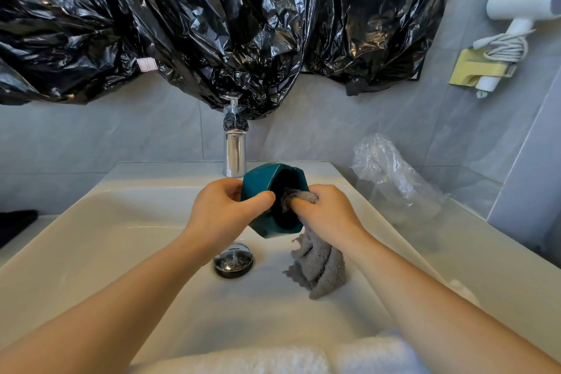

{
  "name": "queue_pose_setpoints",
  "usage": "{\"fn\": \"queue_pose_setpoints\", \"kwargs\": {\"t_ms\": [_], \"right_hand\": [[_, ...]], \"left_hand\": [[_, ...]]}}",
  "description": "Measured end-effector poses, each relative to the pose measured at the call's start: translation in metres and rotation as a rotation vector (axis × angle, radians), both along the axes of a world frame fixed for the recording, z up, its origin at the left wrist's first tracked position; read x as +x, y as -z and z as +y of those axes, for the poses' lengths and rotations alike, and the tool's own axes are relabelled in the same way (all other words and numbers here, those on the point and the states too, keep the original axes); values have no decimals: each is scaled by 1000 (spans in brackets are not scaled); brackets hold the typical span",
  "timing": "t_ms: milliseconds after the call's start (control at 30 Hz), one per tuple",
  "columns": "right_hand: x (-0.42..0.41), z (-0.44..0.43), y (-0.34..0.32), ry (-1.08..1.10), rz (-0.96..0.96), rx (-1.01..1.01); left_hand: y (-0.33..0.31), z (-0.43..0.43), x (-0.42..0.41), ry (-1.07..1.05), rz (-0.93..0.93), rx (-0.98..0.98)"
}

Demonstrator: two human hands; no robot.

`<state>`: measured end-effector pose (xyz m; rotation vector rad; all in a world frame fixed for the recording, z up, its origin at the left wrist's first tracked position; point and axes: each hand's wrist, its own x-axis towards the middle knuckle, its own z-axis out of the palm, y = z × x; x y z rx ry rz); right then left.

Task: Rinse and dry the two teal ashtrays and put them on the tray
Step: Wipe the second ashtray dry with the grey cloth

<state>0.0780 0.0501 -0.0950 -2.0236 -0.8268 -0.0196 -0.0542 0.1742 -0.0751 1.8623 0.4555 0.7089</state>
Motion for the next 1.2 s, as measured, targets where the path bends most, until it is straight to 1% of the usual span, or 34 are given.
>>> {"fn": "queue_pose_setpoints", "kwargs": {"t_ms": [33,100,267,333,400,467,533,600,633,667,733,833,900,933,967,1000,1067,1133,1167,1200], "right_hand": [[0,2,2,-16,74,23],[-1,5,4,-4,147,33],[1,8,5,43,236,73],[0,9,6,44,253,94],[-2,10,7,29,269,95],[-6,9,2,-38,285,20],[-14,6,-2,-132,304,-152],[-23,5,-3,-202,331,-316],[-24,5,-2,-211,331,-354],[-23,5,-2,-192,316,-359],[-16,3,-3,-109,233,-293],[-5,-1,-4,-14,18,-186],[-6,-2,-3,2,-78,-186],[-7,-1,-2,-5,-87,-195],[-9,0,0,-29,-61,-201],[-11,2,0,-63,8,-200],[-17,5,-1,-142,251,-170],[-22,9,-2,-175,518,-167],[-24,9,-1,-184,600,-181],[-24,10,0,-192,634,-194]], "left_hand": [[1,0,0,-8,-4,-12],[1,0,0,-1,9,-35],[1,-1,0,44,110,-13],[1,-1,1,-1,114,-43],[1,1,1,-74,63,-69],[0,3,0,-132,-4,-80],[-1,6,0,-170,-41,-72],[-1,9,0,-190,-42,-33],[-1,10,0,-193,-31,-8],[-1,10,0,-193,-21,11],[-1,9,1,-179,-7,23],[-2,6,2,-141,9,32],[-3,6,3,-134,11,36],[-2,6,3,-139,10,35],[-1,6,3,-147,4,28],[0,7,3,-161,-6,10],[0,9,2,-200,-40,-51],[-1,11,2,-233,-81,-100],[-2,12,1,-241,-94,-108],[-2,12,1,-240,-98,-102]]}}
